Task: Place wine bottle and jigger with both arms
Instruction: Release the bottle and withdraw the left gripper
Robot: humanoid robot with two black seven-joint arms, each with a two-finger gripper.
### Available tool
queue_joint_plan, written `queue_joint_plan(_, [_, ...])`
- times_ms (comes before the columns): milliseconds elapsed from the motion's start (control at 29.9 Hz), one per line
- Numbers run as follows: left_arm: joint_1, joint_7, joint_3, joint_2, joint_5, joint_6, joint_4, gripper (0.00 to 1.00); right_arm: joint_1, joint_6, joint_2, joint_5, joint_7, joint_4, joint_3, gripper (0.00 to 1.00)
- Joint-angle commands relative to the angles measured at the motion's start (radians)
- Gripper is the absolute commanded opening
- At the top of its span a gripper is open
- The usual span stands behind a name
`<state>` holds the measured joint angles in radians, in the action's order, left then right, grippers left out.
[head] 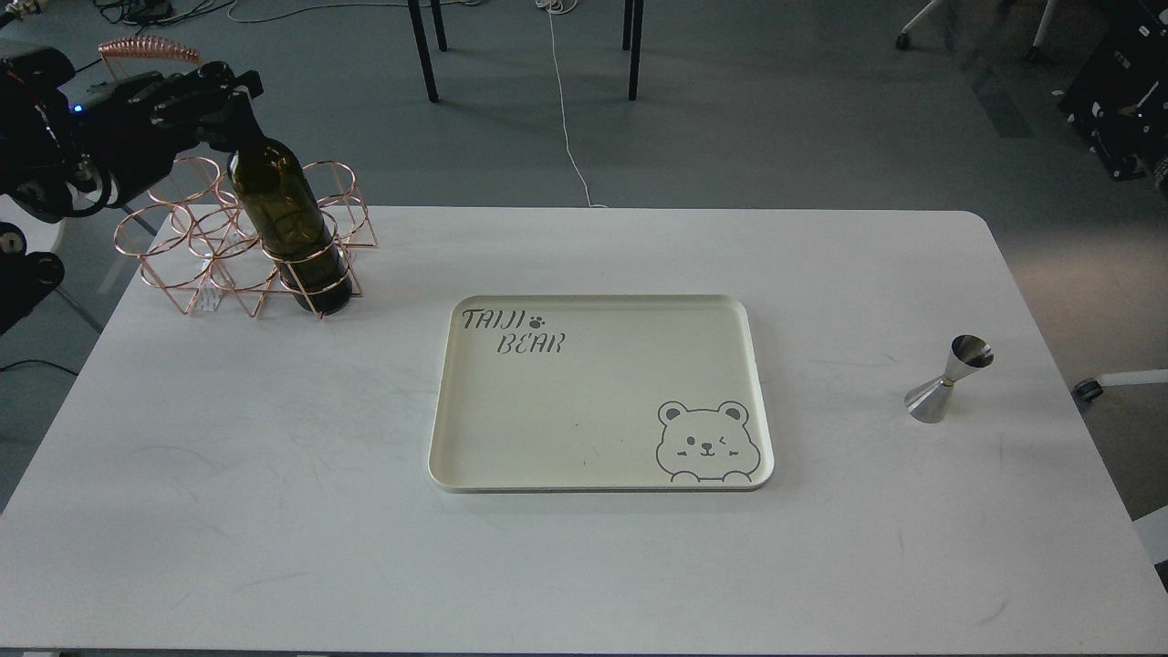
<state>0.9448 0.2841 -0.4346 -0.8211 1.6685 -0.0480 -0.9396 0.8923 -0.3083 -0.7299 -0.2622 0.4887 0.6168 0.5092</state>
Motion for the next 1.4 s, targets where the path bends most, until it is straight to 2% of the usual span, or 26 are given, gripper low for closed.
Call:
queue_joint_plan(0, [0.000,0.003,0.001,0.002,-0.029,-0.001,0.004,0.71,0.001,0.000,0.000,0.000,0.000,0.000,0.000,0.80])
queue_joint_plan(67, [0.000,0.001,0.001,0.002,-0.045,-0.001,0.002,0.73,0.001,0.000,-0.002,0.000,0.000,0.000,0.000,0.80])
queue_joint_plan(167, [0.005,0.001,-0.022,-0.006,-0.143,-0.003,0.004,0.88,0.001,0.002,-0.002,0.000,0.000,0.000,0.002,0.81])
queue_joint_plan(200, [0.006,0.001,-0.038,-0.009,-0.221,-0.003,0.004,0.93,0.001,0.005,-0.002,0.000,0.000,-0.002,0.002,0.85])
queue_joint_plan(267, [0.006,0.001,-0.073,-0.026,-0.405,0.003,0.005,0.97,0.001,0.006,-0.002,0.000,0.000,-0.003,0.005,0.98])
queue_joint_plan(468, [0.005,-0.002,-0.085,-0.114,-1.074,0.045,0.005,0.98,-0.001,0.009,-0.009,0.000,0.000,-0.006,0.054,0.99])
queue_joint_plan(702, [-0.038,0.006,-0.087,-0.142,-1.571,0.209,0.044,0.98,-0.013,0.015,-0.008,0.011,0.000,-0.026,0.086,0.99])
queue_joint_plan(768, [-0.049,0.030,-0.087,-0.133,-1.689,0.243,0.068,0.98,-0.035,0.014,0.000,0.087,0.000,-0.026,0.086,0.99])
queue_joint_plan(902, [-0.095,0.090,-0.090,-0.064,-1.858,0.361,0.134,0.98,-0.052,0.002,0.000,0.242,0.000,-0.051,0.078,0.99])
queue_joint_plan(1036, [-0.123,0.093,-0.095,-0.006,-1.990,0.471,0.202,0.98,-0.055,-0.002,0.027,0.351,0.000,-0.092,0.086,0.98])
queue_joint_plan(1103, [-0.135,0.089,-0.095,0.026,-2.068,0.496,0.231,0.98,-0.062,-0.026,0.049,0.414,-0.004,-0.112,0.086,0.99])
queue_joint_plan(1236, [-0.144,0.087,-0.096,0.091,-2.148,0.519,0.297,0.98,-0.081,-0.087,0.093,0.530,-0.042,-0.159,0.088,0.99])
queue_joint_plan(1370, [-0.187,0.086,-0.128,0.140,-2.153,0.537,0.337,0.98,-0.082,-0.126,0.144,0.551,-0.064,-0.233,0.088,0.99])
